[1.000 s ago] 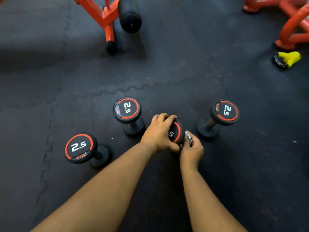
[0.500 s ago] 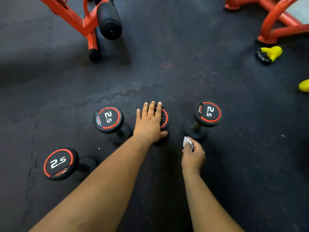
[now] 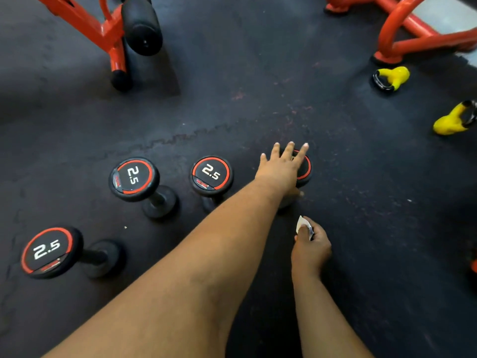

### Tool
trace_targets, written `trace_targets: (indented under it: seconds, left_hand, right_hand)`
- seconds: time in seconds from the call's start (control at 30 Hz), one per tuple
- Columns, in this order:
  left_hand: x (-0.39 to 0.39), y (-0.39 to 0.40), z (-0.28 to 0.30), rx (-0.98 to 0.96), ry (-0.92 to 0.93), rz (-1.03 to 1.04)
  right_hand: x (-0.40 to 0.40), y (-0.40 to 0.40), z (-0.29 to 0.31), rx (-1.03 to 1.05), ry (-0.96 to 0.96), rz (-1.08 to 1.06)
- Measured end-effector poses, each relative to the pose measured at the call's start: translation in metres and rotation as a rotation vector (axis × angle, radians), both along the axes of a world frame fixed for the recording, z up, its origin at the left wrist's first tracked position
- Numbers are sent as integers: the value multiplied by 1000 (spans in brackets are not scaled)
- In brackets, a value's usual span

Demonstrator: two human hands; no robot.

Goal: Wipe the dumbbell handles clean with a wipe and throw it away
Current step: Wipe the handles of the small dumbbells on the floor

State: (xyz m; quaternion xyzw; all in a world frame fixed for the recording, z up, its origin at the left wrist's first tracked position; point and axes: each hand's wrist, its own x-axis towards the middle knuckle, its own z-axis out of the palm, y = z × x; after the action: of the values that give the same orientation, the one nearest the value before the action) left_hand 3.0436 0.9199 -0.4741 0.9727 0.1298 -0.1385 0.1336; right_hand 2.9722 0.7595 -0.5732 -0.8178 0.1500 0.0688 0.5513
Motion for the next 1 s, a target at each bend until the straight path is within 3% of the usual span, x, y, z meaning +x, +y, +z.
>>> trace_targets:
  seconds: [0.23,0.37,0.53,0.7,1.0]
  left_hand:
    - [-62,-9,-1,106,-55,38]
    - [-152,-17,-37,95,-238,46]
    - [-262,-26,-90,-106,-488,359]
    - [-330,17,-105,-356,-350,637]
    - [-362,73,-101,-407,-155,621]
  right_hand:
    - [-6,-17,4,-54,-13,41]
    - [-18,-9,1,-68,-59,138]
    - [-52,23,-15,-165,-267,357]
    - [-102,59,-17,-175,-622,761]
    - [-165,119,-33,-386,-740,1321]
